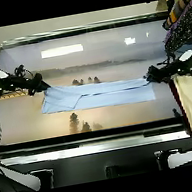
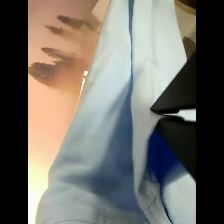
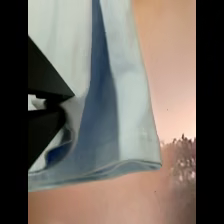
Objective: Fold the clothes and pants, and hang the long-sleeved shirts on hangers.
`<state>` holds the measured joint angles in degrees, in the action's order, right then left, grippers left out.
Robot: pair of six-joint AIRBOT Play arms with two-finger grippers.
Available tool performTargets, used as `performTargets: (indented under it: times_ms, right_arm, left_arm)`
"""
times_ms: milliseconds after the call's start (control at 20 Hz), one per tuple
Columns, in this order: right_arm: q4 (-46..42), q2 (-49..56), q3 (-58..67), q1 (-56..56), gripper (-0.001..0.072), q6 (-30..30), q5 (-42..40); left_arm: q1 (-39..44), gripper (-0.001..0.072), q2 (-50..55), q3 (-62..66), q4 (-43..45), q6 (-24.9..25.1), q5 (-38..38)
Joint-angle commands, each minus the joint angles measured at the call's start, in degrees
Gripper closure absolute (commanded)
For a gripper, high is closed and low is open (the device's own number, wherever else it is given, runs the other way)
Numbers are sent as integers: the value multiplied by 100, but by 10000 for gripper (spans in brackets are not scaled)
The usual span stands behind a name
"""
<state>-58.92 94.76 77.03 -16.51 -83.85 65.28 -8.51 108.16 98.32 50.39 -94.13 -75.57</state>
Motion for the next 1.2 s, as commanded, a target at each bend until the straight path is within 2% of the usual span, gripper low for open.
performTargets:
  times_ms: [0,50,150,200,350,500,600,750,1000,1150]
  right_arm:
    - [282,212,31,-17,419,7,-72]
    - [295,212,157,-81,315,7,114]
    - [269,175,485,-356,215,105,553]
    - [273,131,557,-562,211,177,660]
    - [299,160,507,-1202,96,542,1121]
    - [581,393,299,-1399,80,896,1246]
    - [844,601,166,-1357,79,1084,1241]
    - [1204,898,79,-1224,80,1279,1255]
    - [1108,1086,55,-802,84,1329,1067]
    - [1060,1095,48,-533,132,1314,975]
  left_arm:
    - [24,437,236,94,7,-24,308]
    - [0,436,216,203,70,-24,315]
    - [-79,434,190,686,442,-50,2]
    - [-103,435,164,1003,726,-55,-260]
    - [-81,432,-55,1998,1897,-205,-1215]
    - [72,432,-612,2055,2756,-286,-1379]
    - [203,432,-861,2055,3008,-367,-1429]
    - [358,432,-992,2055,3005,-372,-1552]
    - [472,432,-988,2052,3005,-411,-1615]
    - [468,432,-988,2026,3005,-409,-1617]
